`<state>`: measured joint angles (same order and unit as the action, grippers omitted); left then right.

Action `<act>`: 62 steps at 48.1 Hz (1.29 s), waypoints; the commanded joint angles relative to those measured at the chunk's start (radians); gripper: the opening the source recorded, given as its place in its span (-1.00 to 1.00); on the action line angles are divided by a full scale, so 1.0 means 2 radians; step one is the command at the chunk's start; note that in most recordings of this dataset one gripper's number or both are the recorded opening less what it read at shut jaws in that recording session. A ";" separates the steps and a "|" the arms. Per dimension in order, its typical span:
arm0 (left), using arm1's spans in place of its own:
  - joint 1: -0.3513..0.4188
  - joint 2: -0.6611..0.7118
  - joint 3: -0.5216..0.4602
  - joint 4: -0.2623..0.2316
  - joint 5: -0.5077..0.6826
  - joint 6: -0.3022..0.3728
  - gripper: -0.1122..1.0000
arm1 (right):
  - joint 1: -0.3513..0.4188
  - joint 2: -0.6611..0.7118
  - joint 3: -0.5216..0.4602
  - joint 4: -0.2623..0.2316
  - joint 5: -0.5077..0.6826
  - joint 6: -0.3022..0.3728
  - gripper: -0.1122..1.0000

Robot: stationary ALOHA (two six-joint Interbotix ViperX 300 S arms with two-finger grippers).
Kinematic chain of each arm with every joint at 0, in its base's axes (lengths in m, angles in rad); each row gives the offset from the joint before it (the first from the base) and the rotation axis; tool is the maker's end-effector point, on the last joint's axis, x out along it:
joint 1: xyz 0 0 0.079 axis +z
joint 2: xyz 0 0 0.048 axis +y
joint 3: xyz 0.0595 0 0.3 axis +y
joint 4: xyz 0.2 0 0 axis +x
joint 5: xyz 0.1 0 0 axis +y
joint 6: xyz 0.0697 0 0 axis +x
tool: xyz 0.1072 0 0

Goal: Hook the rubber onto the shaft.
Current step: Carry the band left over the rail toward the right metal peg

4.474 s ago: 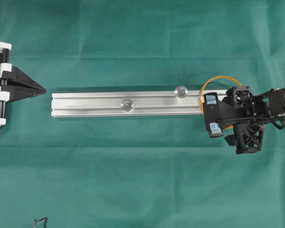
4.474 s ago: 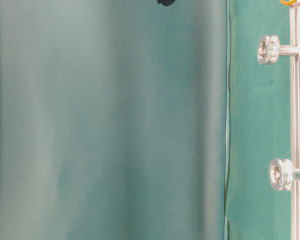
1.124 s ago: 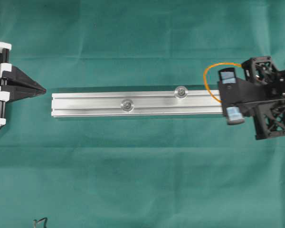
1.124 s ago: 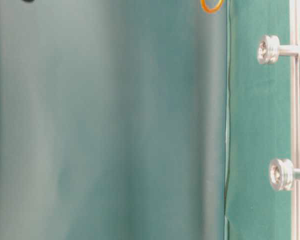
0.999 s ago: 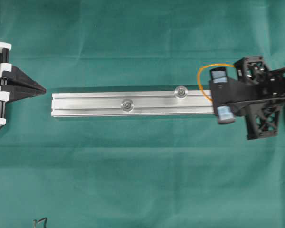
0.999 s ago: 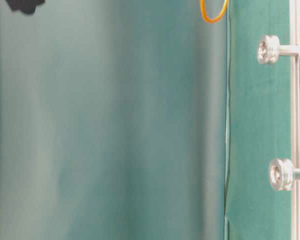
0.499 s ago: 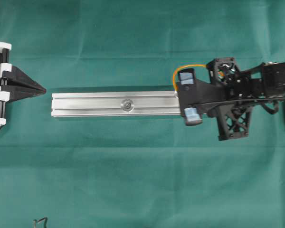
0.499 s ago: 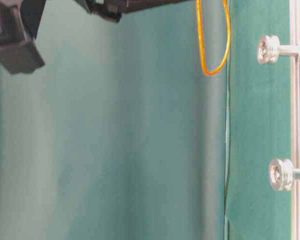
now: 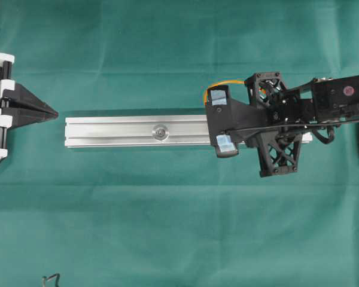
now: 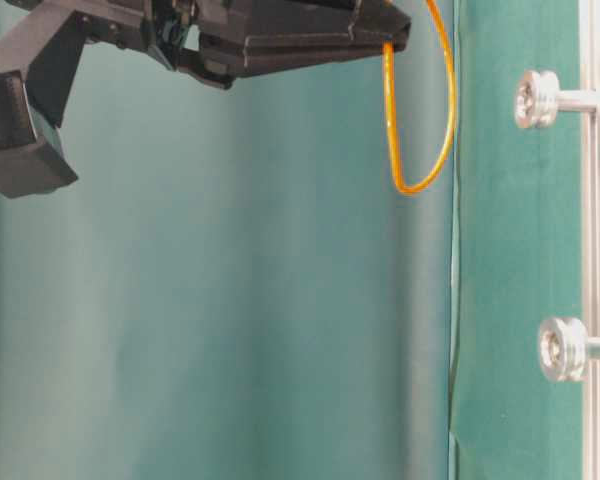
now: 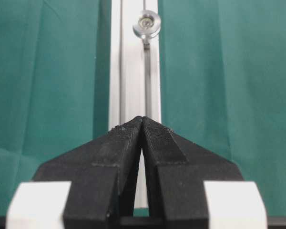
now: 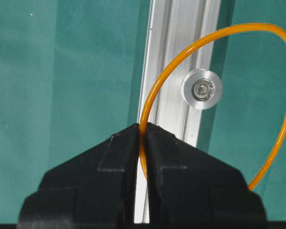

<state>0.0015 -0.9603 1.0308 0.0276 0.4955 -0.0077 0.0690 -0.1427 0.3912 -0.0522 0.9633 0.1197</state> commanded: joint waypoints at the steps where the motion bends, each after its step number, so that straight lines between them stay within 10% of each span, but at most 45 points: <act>1: 0.001 0.004 -0.015 0.001 -0.002 0.000 -0.80 | -0.002 -0.005 -0.012 -0.001 -0.005 -0.001 -0.68; 62: 0.001 0.004 -0.015 0.002 -0.002 0.000 -0.80 | -0.002 0.027 -0.004 0.000 -0.037 0.000 -0.68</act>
<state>0.0015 -0.9603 1.0308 0.0276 0.4955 -0.0077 0.0660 -0.0767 0.3927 -0.0522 0.8958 0.1181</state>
